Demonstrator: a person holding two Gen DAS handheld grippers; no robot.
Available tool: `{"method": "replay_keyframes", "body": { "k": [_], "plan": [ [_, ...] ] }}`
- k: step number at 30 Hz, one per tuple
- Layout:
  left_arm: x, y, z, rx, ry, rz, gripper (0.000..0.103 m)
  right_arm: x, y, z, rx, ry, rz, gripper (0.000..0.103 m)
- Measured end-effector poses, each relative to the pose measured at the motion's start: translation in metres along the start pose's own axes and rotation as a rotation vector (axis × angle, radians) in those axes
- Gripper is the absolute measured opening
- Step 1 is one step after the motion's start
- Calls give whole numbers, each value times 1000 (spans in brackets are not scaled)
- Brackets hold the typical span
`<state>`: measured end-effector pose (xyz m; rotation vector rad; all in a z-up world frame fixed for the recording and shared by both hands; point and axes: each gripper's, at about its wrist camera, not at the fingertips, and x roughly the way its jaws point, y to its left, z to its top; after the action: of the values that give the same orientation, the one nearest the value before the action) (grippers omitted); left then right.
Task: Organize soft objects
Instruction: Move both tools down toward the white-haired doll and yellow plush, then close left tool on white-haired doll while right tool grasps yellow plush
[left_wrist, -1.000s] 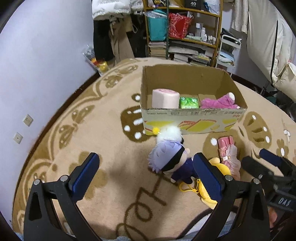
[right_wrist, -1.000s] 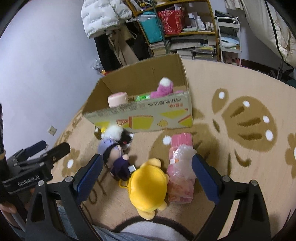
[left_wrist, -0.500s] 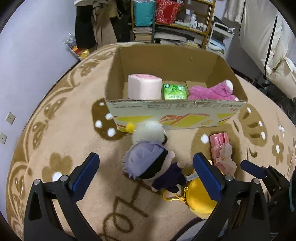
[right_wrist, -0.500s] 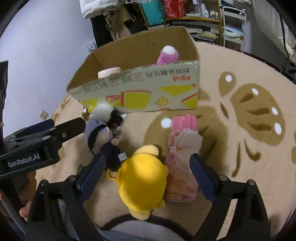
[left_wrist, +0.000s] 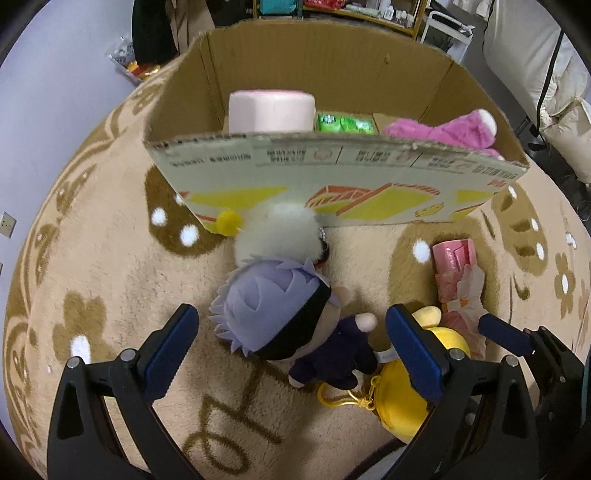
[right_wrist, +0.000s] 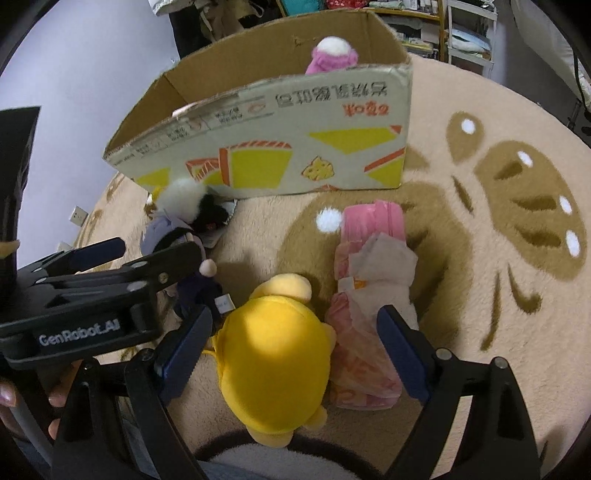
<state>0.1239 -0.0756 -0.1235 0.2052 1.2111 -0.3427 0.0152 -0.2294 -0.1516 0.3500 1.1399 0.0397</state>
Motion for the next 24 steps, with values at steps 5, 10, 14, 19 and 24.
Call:
{"method": "replay_keyframes", "body": {
  "k": [5, 10, 14, 19, 24],
  "plan": [
    [14, -4, 0, 11, 25, 22, 100, 8, 7, -3, -31, 13, -2, 95],
    [17, -5, 2, 16, 6, 54, 100, 13, 17, -5, -65, 22, -22, 94],
    [31, -3, 2, 0, 65, 50, 100, 15, 19, -7, -70, 24, -21, 94],
    [36, -1, 1, -15, 85, 26, 88, 15, 18, -9, -63, 33, -13, 94],
    [37, -6, -3, -2, 84, 58, 81, 11, 14, -13, -77, 38, -23, 77]
  ]
}}
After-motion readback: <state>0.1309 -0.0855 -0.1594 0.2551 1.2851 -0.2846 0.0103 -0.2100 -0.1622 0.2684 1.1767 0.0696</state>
